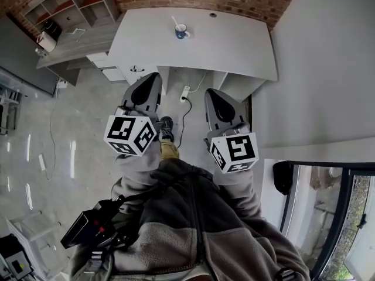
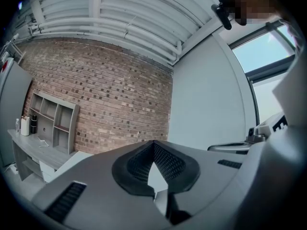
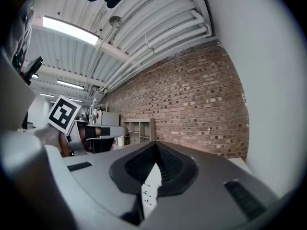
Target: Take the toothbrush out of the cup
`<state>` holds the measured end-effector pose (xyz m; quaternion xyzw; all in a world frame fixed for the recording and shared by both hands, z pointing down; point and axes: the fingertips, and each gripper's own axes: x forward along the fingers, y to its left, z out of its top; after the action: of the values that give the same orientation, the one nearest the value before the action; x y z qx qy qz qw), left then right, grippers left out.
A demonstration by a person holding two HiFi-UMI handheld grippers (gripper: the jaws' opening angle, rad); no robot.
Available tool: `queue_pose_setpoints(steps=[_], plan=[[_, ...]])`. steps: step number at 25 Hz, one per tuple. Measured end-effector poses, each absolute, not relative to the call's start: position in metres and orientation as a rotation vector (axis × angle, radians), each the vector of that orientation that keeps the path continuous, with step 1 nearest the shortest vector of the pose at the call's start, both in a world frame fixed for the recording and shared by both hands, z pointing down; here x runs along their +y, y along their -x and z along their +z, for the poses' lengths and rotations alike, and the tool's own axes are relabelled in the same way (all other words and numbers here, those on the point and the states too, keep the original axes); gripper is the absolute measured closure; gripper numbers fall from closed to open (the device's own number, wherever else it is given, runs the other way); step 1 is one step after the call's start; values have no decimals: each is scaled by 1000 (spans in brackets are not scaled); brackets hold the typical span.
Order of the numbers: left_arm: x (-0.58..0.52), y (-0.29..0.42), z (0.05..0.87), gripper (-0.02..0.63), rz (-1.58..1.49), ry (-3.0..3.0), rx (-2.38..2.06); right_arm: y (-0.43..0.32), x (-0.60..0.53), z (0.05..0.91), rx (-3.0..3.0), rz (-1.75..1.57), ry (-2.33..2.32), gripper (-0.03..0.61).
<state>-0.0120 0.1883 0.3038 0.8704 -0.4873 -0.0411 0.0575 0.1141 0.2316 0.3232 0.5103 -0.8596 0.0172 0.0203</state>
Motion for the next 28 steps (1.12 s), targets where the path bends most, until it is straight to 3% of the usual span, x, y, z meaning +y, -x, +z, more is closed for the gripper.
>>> queue_pose_setpoints(steps=[15, 28], plan=[[-47, 56, 308, 609, -69, -2658, -1405, -71, -7, 335, -2661, 217, -1629, 578], [-204, 93, 372, 609, 36, -2544, -1285, -34, -162, 377, -2503, 394, -1645, 578]])
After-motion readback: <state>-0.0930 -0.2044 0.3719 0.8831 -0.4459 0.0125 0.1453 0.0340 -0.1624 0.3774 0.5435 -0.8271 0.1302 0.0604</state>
